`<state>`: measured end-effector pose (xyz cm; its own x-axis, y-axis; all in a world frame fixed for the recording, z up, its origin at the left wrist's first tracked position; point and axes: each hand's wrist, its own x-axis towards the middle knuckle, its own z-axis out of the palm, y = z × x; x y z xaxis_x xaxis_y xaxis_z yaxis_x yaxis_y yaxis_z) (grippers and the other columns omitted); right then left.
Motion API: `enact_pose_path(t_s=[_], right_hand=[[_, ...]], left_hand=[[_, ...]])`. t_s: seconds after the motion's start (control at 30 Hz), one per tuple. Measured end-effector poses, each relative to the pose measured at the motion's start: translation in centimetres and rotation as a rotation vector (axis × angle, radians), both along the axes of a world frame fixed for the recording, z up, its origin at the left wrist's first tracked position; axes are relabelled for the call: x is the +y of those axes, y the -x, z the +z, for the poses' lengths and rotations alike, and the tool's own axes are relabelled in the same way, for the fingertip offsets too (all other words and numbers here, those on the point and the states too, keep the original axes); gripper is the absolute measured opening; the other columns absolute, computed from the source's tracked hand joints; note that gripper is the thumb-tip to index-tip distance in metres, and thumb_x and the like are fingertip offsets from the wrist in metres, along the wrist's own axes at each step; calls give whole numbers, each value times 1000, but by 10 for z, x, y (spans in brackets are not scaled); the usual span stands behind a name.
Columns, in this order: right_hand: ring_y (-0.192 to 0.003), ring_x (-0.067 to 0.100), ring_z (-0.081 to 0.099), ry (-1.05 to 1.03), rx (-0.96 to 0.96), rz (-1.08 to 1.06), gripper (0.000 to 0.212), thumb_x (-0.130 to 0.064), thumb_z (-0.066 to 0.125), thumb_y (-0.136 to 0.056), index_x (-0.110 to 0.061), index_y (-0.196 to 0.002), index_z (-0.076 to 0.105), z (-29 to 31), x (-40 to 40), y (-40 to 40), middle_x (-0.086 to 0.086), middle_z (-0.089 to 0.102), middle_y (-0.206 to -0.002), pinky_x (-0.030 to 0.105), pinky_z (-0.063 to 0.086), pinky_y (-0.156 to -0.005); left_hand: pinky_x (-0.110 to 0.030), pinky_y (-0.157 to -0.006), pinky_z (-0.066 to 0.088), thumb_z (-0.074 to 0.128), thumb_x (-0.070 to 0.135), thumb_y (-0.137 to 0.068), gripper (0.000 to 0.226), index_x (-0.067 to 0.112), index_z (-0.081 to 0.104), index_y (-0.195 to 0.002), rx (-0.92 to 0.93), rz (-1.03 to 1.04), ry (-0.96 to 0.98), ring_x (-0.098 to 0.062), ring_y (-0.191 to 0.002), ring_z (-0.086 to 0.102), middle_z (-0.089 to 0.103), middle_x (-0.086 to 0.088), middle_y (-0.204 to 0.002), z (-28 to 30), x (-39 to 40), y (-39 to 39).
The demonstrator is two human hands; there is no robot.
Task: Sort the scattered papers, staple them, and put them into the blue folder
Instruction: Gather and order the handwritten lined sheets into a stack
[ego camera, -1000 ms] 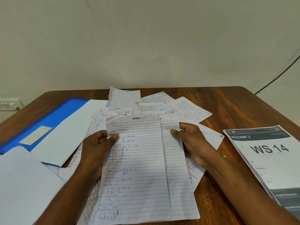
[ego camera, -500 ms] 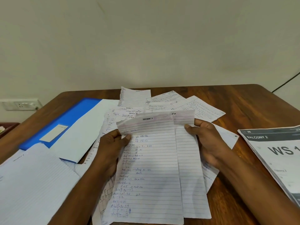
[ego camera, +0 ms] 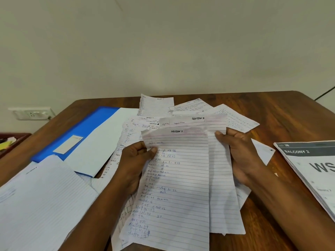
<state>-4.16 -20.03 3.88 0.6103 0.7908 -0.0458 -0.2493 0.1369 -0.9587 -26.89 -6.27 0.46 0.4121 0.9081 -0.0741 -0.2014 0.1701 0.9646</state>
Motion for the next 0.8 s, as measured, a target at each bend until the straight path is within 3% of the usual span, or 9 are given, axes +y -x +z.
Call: enact_pose_path(t_s=[0.27,0.4,0.5,0.67,0.73,0.8], right_hand=[[-105,25,76,17,-53,44,20,-20,60,-103,-21,-117,74,2,-1,21,2,79,-113,48,59,-96],[-105,21,76,12,-109,50,22,-23,61,-103,-19,-119,75,4,-3,27,-1,79,-112,40,61,-92],[-98,14,77,25,-152,50,23,-26,56,-105,-21,-114,77,2,-3,33,-5,80,-106,24,63,-78],[-89,-11,69,98,-285,94,28,-51,38,-106,-44,-108,65,0,-1,43,-35,71,-93,6,51,-70],[-93,-17,67,60,-307,139,22,-46,43,-105,-43,-108,64,-3,-1,43,-40,70,-95,7,52,-78],[-108,-6,68,46,-331,161,17,-33,56,-104,-35,-117,67,-7,-1,43,-29,73,-113,24,54,-96]], left_hand=[[-40,-106,56,65,-7,-96,32,1,70,-126,7,26,-21,-28,-117,73,78,-13,-119,3,-3,-2],[-36,-95,62,68,-4,-96,26,3,69,-121,35,25,-13,-26,-107,77,81,-10,-109,7,-4,-3],[-30,-81,64,70,0,-96,25,3,67,-120,21,27,-3,-26,-102,79,81,-11,-106,8,-6,-3],[-17,-69,60,72,5,-96,21,14,68,-114,50,75,-39,-10,-90,79,83,4,-95,12,-7,-4],[-21,-75,62,72,5,-96,22,12,69,-117,49,82,-51,-13,-94,80,83,0,-99,11,-6,-3],[-29,-85,64,72,4,-96,24,8,70,-119,49,84,-68,-18,-100,79,82,-3,-105,11,-7,-3]])
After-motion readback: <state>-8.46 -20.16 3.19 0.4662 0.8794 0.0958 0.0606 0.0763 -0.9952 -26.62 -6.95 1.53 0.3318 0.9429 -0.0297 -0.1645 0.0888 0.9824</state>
